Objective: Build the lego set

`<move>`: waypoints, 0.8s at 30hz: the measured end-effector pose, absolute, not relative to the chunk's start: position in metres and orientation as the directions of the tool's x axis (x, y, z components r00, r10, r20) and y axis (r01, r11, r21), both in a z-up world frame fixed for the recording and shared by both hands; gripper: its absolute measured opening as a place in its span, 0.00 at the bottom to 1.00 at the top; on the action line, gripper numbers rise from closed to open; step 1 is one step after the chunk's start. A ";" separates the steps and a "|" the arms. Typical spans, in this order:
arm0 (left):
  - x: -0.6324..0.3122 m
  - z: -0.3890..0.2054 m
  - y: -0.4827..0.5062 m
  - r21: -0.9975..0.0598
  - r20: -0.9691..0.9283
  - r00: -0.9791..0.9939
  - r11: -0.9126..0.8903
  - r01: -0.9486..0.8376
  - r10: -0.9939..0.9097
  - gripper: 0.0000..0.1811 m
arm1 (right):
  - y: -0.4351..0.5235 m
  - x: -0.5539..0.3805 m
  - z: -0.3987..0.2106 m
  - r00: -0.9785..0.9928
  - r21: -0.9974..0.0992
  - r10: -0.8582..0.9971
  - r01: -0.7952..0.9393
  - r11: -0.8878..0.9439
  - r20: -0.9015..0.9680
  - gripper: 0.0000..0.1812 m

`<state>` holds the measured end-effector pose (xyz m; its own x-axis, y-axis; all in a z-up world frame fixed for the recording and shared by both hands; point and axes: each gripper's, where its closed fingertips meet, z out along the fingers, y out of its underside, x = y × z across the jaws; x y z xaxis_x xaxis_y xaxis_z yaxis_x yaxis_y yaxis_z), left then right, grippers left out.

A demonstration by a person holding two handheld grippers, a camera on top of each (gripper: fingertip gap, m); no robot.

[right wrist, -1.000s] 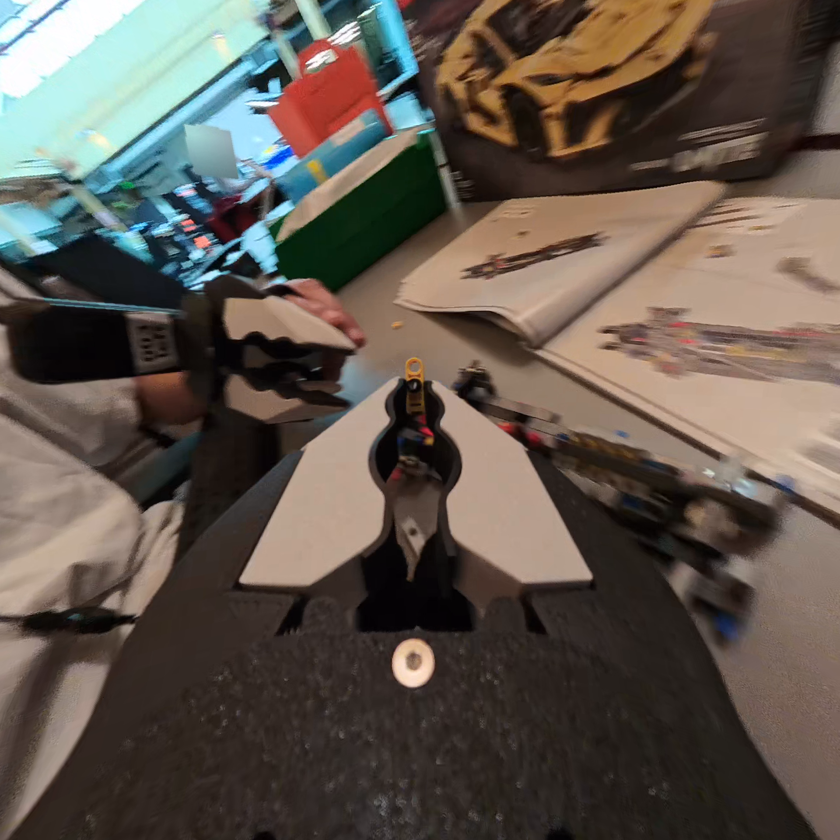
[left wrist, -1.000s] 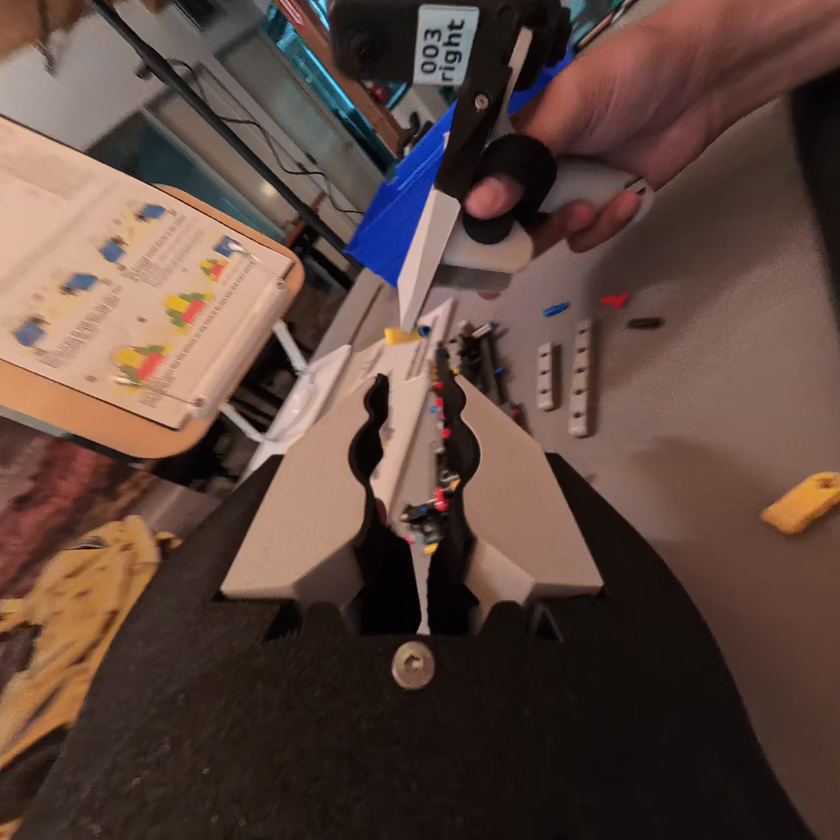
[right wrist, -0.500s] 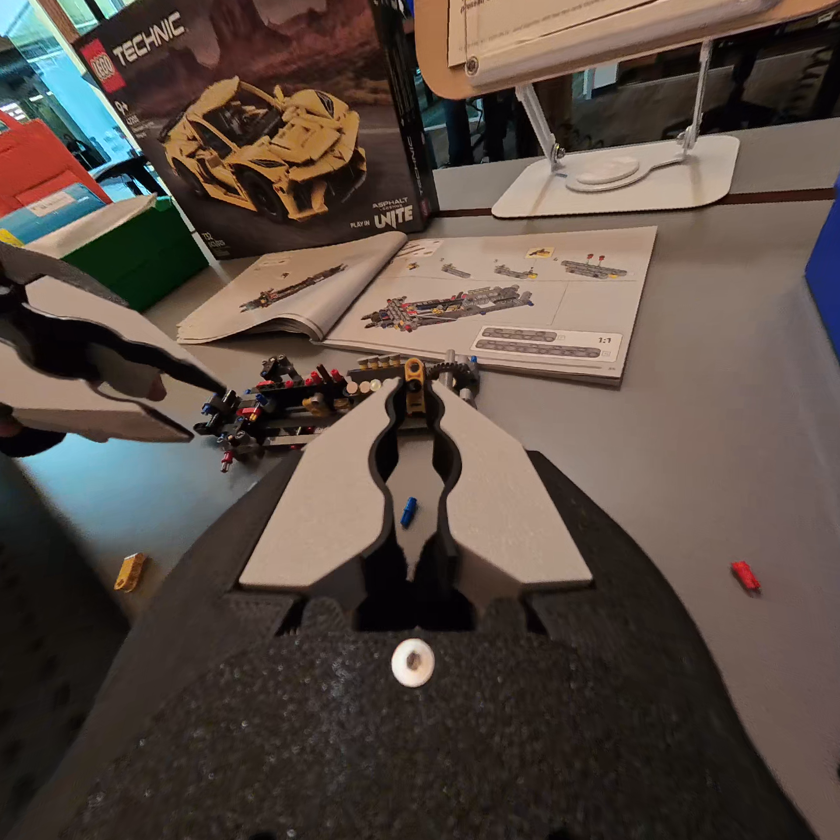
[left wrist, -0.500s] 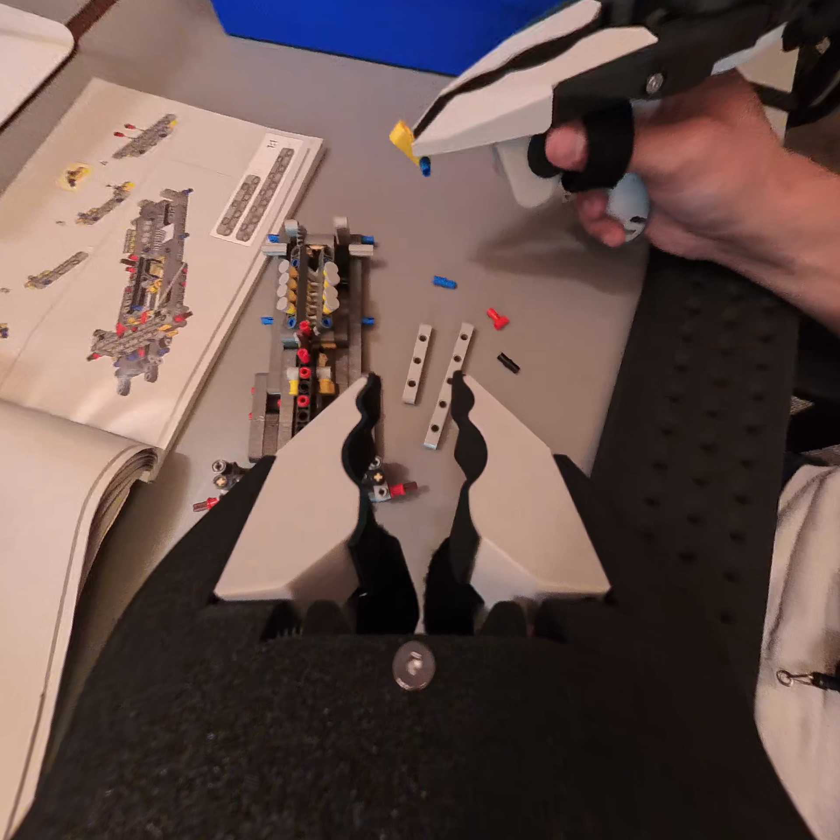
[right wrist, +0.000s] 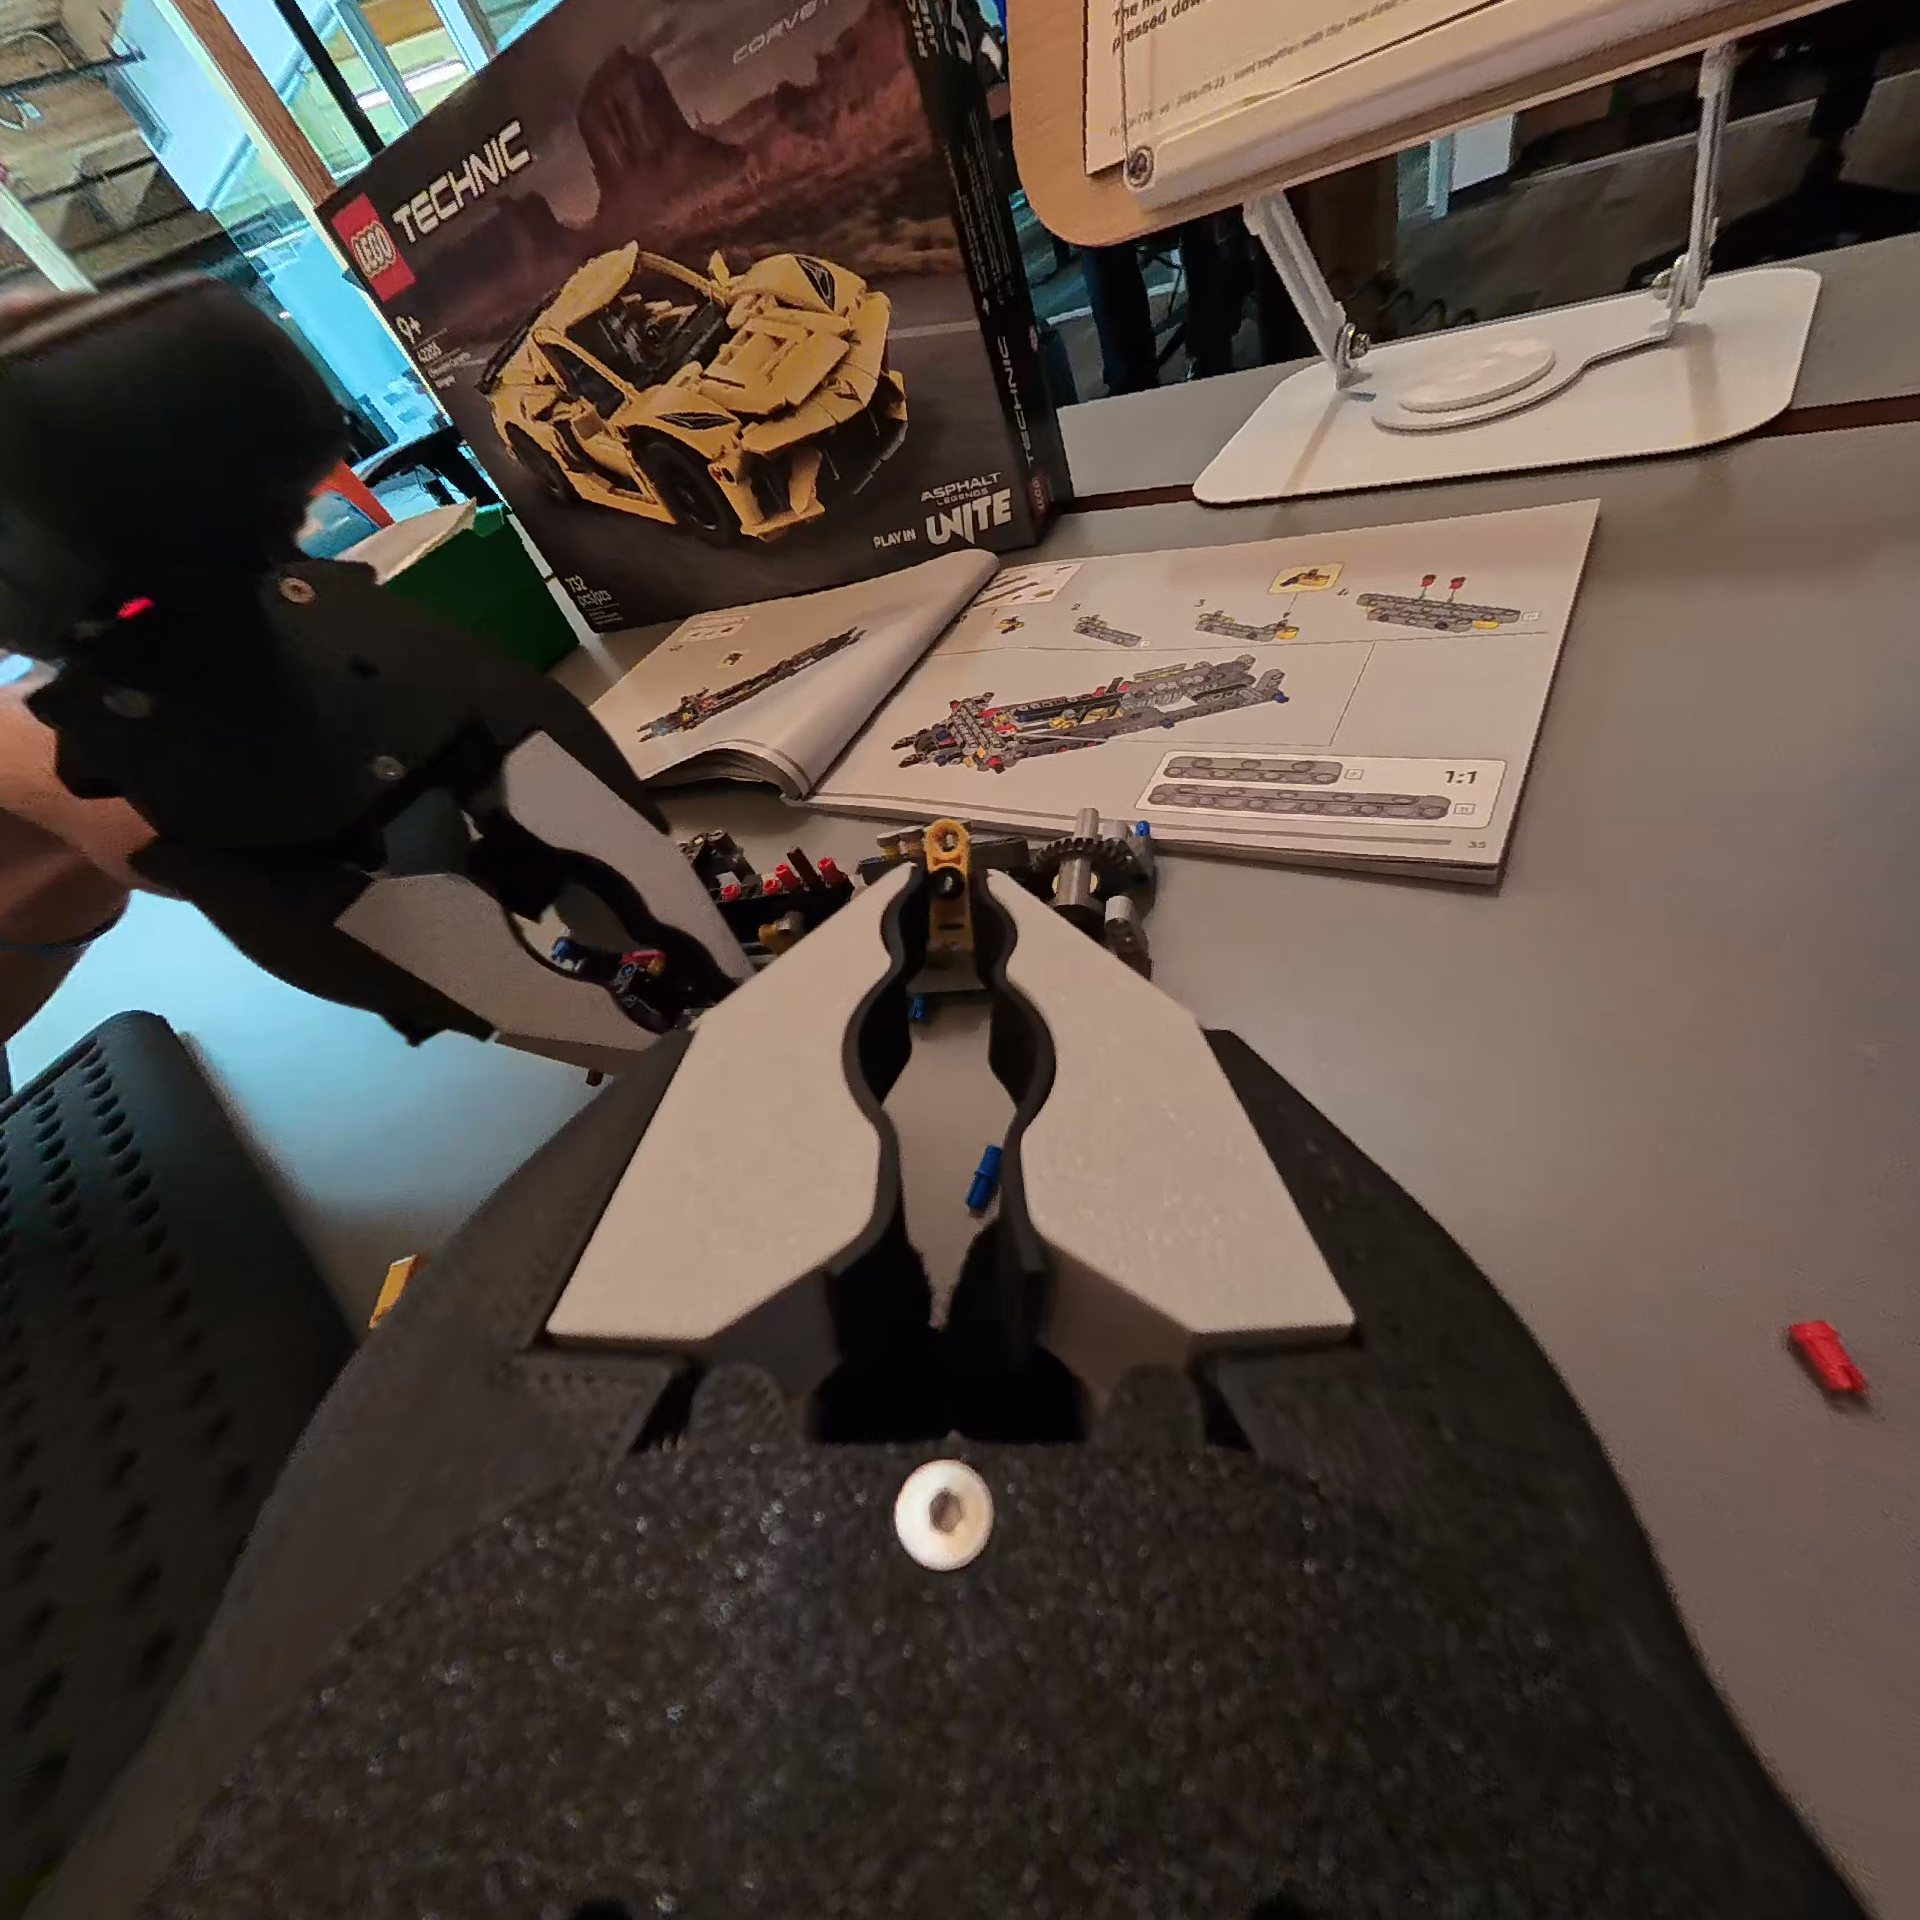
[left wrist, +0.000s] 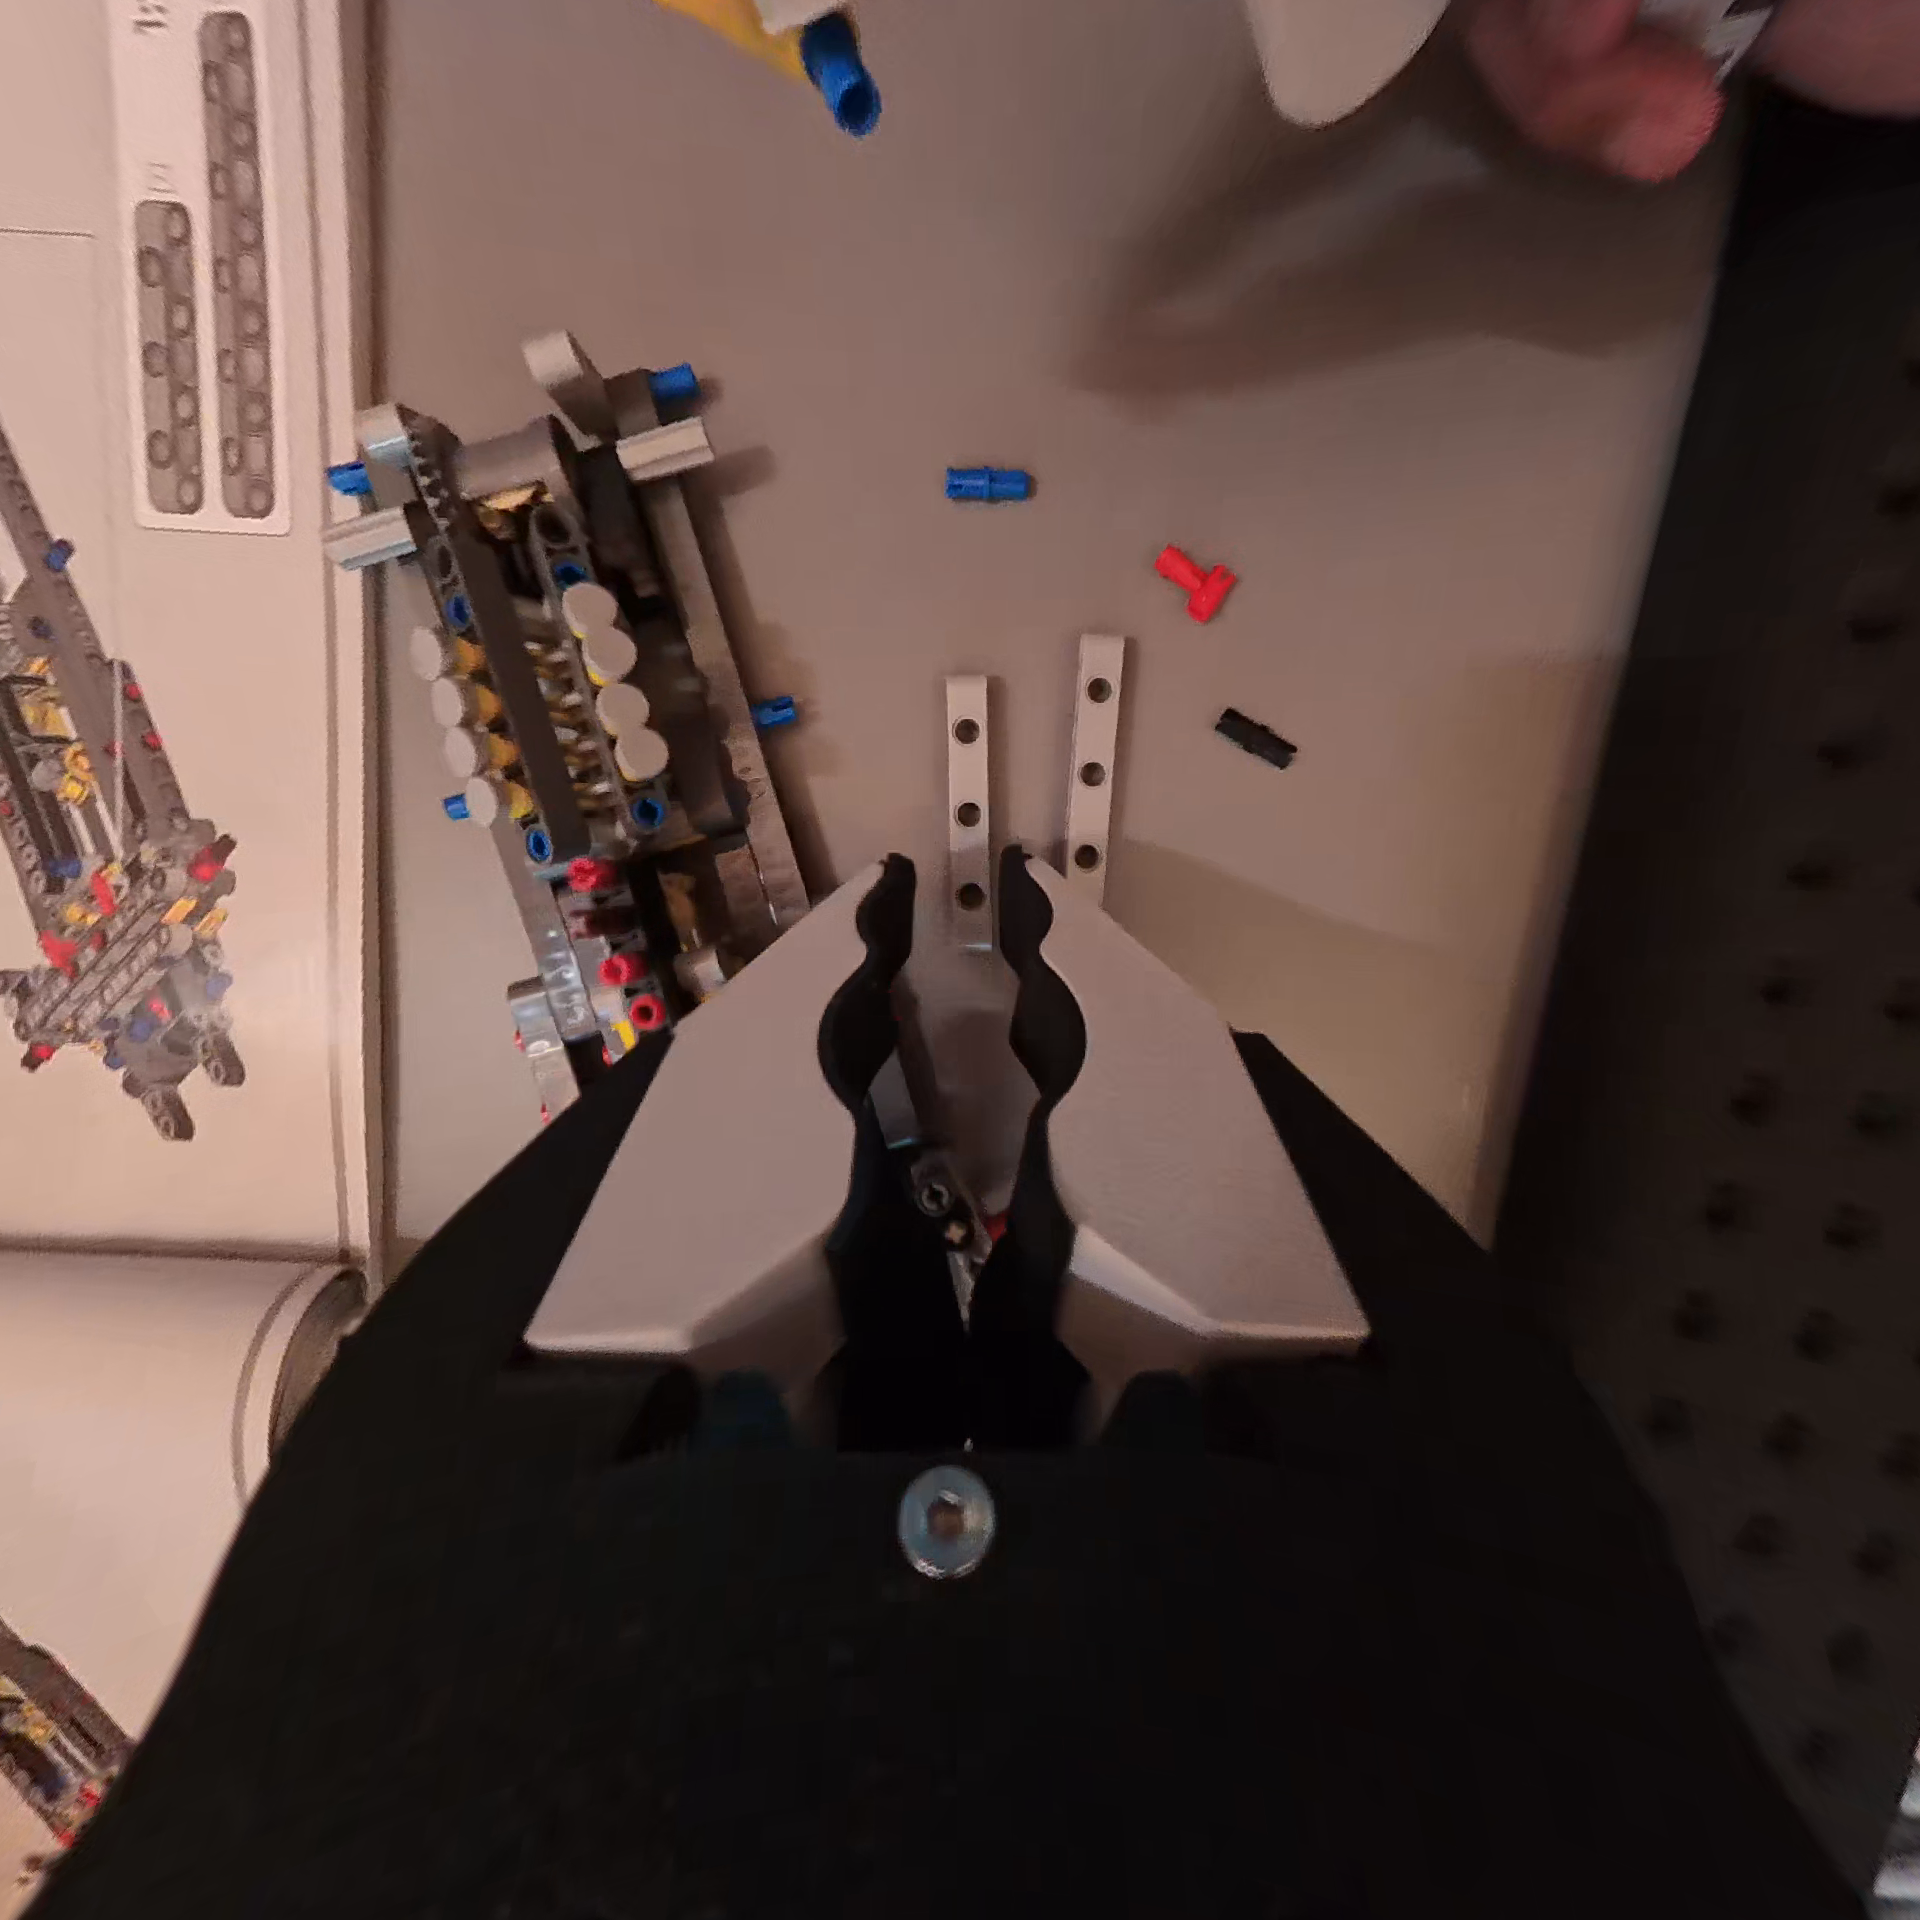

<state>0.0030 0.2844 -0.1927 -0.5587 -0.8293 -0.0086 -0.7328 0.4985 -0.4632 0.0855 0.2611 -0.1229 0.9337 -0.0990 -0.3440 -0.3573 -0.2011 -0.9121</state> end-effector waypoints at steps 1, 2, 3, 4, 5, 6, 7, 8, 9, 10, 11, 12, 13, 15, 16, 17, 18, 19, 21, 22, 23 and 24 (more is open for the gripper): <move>0.004 -0.196 0.284 -0.449 -0.007 -0.570 0.512 -0.733 -0.822 0.07 | 0.261 0.086 -0.122 0.932 -0.911 -0.096 -0.362 -0.198 -0.350 0.03; 0.004 -0.200 0.283 -0.433 -0.007 -0.581 0.527 -0.732 -0.814 0.07 | 0.261 0.085 -0.122 0.931 -0.910 -0.093 -0.366 -0.195 -0.354 0.03; 0.003 -0.203 0.283 -0.415 -0.011 -0.594 0.544 -0.729 -0.805 0.06 | 0.261 0.085 -0.122 0.930 -0.909 -0.090 -0.368 -0.195 -0.358 0.03; 0.002 -0.207 0.284 -0.395 -0.027 -0.606 0.565 -0.724 -0.795 0.05 | 0.261 0.085 -0.122 0.929 -0.908 -0.087 -0.371 -0.195 -0.360 0.03; 0.001 -0.208 0.284 -0.388 -0.041 -0.621 0.585 -0.712 -0.783 0.03 | 0.261 0.085 -0.122 0.928 -0.908 -0.085 -0.371 -0.195 -0.361 0.03; 0.001 -0.208 0.284 -0.382 -0.055 -0.631 0.600 -0.703 -0.774 0.03 | 0.261 0.084 -0.122 0.929 -0.908 -0.084 -0.371 -0.195 -0.362 0.03; 0.000 -0.208 0.286 -0.370 -0.080 -0.640 0.619 -0.693 -0.764 0.03 | 0.261 0.084 -0.122 0.928 -0.908 -0.082 -0.372 -0.195 -0.363 0.03; 0.000 -0.206 0.291 -0.358 -0.117 -0.646 0.638 -0.681 -0.755 0.03 | 0.261 0.084 -0.122 0.928 -0.907 -0.080 -0.374 -0.195 -0.365 0.03; -0.002 -0.203 0.294 -0.356 -0.137 -0.653 0.652 -0.670 -0.745 0.03 | 0.262 0.084 -0.122 0.927 -0.906 -0.078 -0.376 -0.195 -0.367 0.03; -0.007 -0.198 0.294 -0.362 -0.128 -0.664 0.658 -0.660 -0.737 0.03 | 0.262 0.083 -0.122 0.926 -0.905 -0.077 -0.377 -0.196 -0.369 0.03; -0.014 -0.191 0.293 -0.377 -0.100 -0.674 0.655 -0.655 -0.732 0.03 | 0.262 0.083 -0.122 0.926 -0.905 -0.075 -0.378 -0.197 -0.370 0.03; -0.024 -0.184 0.291 -0.392 -0.065 -0.684 0.649 -0.652 -0.727 0.03 | 0.262 0.083 -0.122 0.926 -0.905 -0.075 -0.377 -0.198 -0.370 0.03; -0.036 -0.178 0.290 -0.403 -0.029 -0.696 0.646 -0.648 -0.717 0.03 | 0.262 0.082 -0.122 0.927 -0.906 -0.075 -0.374 -0.199 -0.366 0.03; -0.066 -0.174 0.293 -0.384 0.026 -0.725 0.662 -0.643 -0.689 0.03 | 0.263 0.081 -0.124 0.931 -0.908 -0.076 -0.364 -0.209 -0.356 0.03; -0.081 -0.177 0.300 -0.355 0.019 -0.734 0.682 -0.640 -0.679 0.03 | 0.264 0.080 -0.125 0.934 -0.908 -0.076 -0.358 -0.218 -0.350 0.03; -0.093 -0.181 0.309 -0.324 -0.004 -0.742 0.703 -0.633 -0.670 0.03 | 0.264 0.079 -0.126 0.937 -0.909 -0.075 -0.350 -0.228 -0.342 0.03; -0.106 -0.186 0.317 -0.295 -0.022 -0.750 0.721 -0.627 -0.661 0.03 | 0.265 0.077 -0.128 0.941 -0.910 -0.073 -0.338 -0.239 -0.330 0.03; -0.116 -0.191 0.323 -0.277 -0.031 -0.753 0.730 -0.625 -0.657 0.03 | 0.266 0.075 -0.129 0.946 -0.913 -0.068 -0.323 -0.251 -0.317 0.03; -0.130 -0.200 0.330 -0.281 -0.032 -0.739 0.715 -0.640 -0.673 0.03 | 0.269 0.068 -0.131 0.957 -0.917 -0.044 -0.288 -0.277 -0.287 0.03; -0.136 -0.204 0.330 -0.292 -0.012 -0.727 0.697 -0.654 -0.687 0.03 | 0.271 0.062 -0.132 0.962 -0.918 -0.023 -0.265 -0.294 -0.271 0.03; -0.139 -0.207 0.330 -0.302 0.001 -0.714 0.680 -0.668 -0.701 0.03 | 0.273 0.055 -0.133 0.968 -0.921 0.006 -0.237 -0.310 -0.251 0.03; -0.141 -0.209 0.329 -0.321 0.011 -0.704 0.664 -0.675 -0.710 0.03 | 0.275 0.047 -0.134 0.973 -0.924 0.041 -0.203 -0.323 -0.228 0.04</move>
